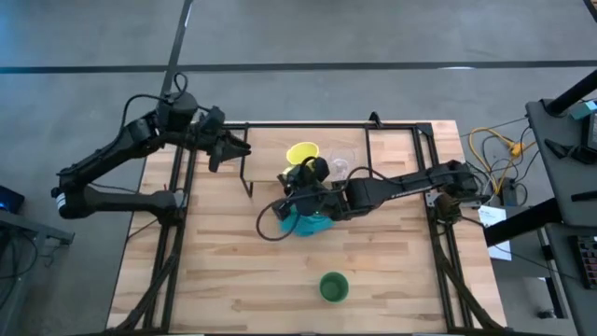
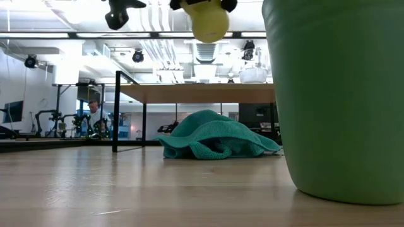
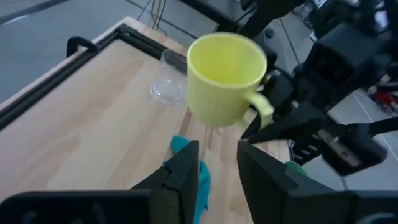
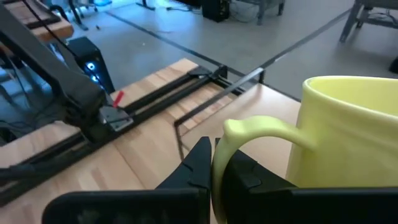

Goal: Stack small to large cups/mugs on shelf
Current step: Put the yellow cup on the shelf

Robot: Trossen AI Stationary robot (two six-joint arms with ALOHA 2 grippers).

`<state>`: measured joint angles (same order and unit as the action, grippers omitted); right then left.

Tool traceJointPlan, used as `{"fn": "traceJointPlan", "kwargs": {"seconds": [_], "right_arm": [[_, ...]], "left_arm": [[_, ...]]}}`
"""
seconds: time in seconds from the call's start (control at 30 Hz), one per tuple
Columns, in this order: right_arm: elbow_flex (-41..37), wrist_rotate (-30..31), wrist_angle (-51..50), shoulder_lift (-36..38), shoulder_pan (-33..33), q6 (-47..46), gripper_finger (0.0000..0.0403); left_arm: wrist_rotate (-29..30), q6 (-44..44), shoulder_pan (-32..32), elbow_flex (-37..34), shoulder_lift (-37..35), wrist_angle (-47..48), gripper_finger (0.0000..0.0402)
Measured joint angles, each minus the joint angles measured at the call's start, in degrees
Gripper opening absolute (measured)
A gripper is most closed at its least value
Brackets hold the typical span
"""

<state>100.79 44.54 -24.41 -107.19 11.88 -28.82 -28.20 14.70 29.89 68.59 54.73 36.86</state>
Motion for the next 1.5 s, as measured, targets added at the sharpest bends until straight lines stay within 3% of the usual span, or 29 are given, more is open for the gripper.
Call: {"fn": "traceJointPlan", "kwargs": {"seconds": [0.53, 0.73, 1.5], "right_arm": [[-0.1, -1.5, 7.1, -8.1, -0.1, 2.7, 0.0009], [-0.4, -0.8, 6.8, -8.1, -0.4, 1.9, 0.0009], [-0.6, -1.1, 3.1, -7.2, -6.2, 6.9, 0.0009]], "left_arm": [[0.2, -0.4, 0.0, -1.5, -2.7, 0.3, 0.0096], [0.3, -2.2, 0.0, -1.7, -2.5, 3.4, 0.0096], [0.4, -4.7, 0.0, -0.7, -5.3, 1.7, 0.0096]]}}
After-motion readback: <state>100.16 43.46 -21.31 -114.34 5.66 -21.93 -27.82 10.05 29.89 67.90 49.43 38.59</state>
